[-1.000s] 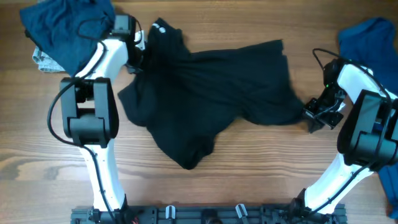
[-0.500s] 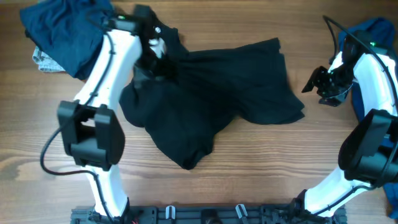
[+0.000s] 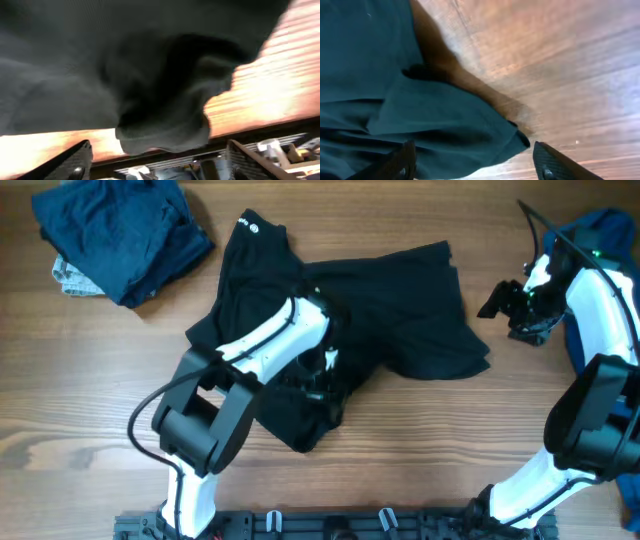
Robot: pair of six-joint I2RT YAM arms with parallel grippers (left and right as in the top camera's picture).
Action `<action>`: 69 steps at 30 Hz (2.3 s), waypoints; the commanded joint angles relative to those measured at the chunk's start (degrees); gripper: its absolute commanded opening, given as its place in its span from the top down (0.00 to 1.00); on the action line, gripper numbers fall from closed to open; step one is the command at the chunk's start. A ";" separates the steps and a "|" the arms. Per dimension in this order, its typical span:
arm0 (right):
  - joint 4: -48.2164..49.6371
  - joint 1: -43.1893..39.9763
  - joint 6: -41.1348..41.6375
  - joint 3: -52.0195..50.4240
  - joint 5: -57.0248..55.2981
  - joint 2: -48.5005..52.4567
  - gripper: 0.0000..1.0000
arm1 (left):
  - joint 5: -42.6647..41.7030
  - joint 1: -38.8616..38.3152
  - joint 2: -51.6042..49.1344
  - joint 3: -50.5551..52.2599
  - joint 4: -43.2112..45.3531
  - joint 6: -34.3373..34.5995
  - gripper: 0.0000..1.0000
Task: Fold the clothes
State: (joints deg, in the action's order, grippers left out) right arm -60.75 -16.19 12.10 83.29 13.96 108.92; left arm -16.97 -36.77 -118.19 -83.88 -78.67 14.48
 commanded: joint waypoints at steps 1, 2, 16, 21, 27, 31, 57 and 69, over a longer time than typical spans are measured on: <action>-0.02 0.09 0.11 -2.19 0.92 -0.37 0.23 | 4.42 -1.77 0.09 2.10 -0.52 1.22 0.11; -0.04 0.09 0.13 -2.43 0.92 -0.37 0.23 | 5.79 -2.69 0.09 2.23 -0.98 1.25 0.11; -0.33 0.09 0.55 -2.80 0.92 -0.37 0.21 | 12.98 -12.46 0.09 8.76 4.31 8.79 0.15; -0.13 0.09 2.03 -2.80 0.94 -0.37 0.21 | 13.00 -12.46 0.11 9.84 4.85 8.94 0.17; -0.04 0.09 1.97 -2.80 0.92 -0.37 0.22 | 15.19 -12.46 0.11 9.84 8.83 8.68 0.28; 0.07 0.09 2.01 -2.80 0.92 -0.37 0.22 | 15.21 -12.46 0.13 9.84 8.68 8.70 0.73; 13.90 0.15 9.18 -14.19 4.13 -0.35 0.42 | 15.15 -12.46 17.84 9.84 -4.20 10.45 0.96; 16.39 0.15 10.64 -16.57 4.11 -0.33 0.49 | 15.15 -12.46 18.01 9.84 -4.96 10.45 0.96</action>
State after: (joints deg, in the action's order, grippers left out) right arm -43.64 -16.19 21.82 67.20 16.97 108.92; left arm -2.61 -49.39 -101.60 -74.19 -83.37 23.97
